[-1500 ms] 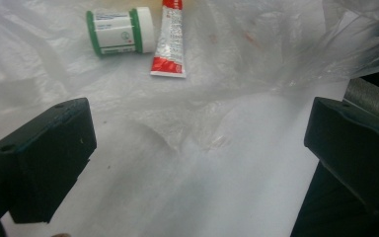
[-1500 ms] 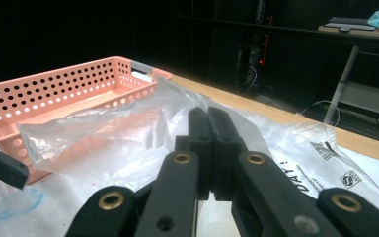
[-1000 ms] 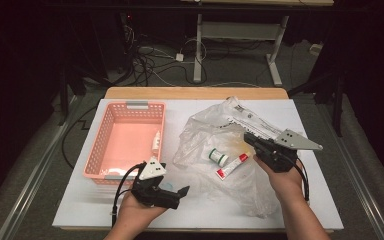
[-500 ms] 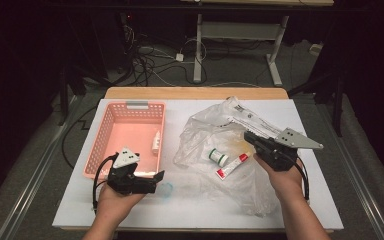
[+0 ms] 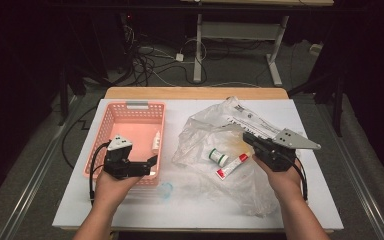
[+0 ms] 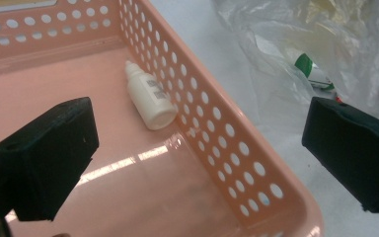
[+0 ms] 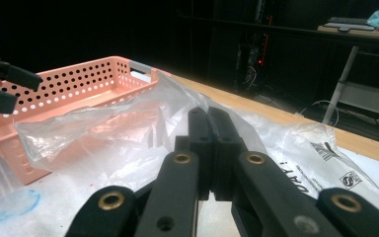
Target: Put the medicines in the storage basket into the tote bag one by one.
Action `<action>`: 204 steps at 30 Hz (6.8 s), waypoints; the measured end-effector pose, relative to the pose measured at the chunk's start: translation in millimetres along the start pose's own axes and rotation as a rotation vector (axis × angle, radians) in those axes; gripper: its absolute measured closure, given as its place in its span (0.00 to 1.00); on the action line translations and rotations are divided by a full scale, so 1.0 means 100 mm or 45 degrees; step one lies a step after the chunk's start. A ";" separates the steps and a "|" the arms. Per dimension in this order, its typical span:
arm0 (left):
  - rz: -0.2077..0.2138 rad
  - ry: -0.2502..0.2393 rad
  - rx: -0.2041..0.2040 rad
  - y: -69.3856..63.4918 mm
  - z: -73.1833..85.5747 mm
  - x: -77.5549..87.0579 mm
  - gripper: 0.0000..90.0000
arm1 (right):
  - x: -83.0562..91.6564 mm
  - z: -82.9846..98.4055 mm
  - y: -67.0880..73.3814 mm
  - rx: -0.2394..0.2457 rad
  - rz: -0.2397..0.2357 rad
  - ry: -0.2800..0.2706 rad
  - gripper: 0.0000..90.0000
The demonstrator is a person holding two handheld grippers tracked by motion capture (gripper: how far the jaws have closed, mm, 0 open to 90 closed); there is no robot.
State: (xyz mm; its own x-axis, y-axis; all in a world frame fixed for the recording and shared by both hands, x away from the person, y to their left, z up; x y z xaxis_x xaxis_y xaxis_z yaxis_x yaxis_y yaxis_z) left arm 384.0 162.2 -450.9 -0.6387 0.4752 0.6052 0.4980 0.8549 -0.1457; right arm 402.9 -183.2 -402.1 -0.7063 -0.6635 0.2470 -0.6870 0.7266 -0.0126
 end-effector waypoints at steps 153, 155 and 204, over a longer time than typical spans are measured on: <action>0.336 0.225 -0.422 -1.77 0.09 -0.77 0.65 | 0.05 -0.02 0.02 0.002 -0.001 -0.015 1.00; 0.349 0.223 -0.415 -1.81 0.07 -0.89 0.65 | 0.05 -0.02 0.01 0.001 -0.001 -0.017 1.00; 0.410 0.112 -0.395 -1.77 0.30 -0.91 0.39 | 0.05 0.00 0.00 -0.002 -0.003 -0.013 1.00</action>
State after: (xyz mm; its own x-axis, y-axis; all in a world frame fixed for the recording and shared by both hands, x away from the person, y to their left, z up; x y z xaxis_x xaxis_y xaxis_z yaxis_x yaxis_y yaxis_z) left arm 336.6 -26.6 -503.5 -0.3769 0.6754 0.6338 0.8236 0.5575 -0.1043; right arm 399.2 -186.1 -400.6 -0.7063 -0.6671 0.2369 -0.6885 0.7252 -0.0106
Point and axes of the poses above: each handheld gripper's, and its own axes: x roughly backward along the jaws, z roughly out of its underside, y roughly to its left, the point moved 7 cm from there along -x, roughly forward along the jaws, and after that the axes turned 1 degree about -z, right-handed, at the moved point
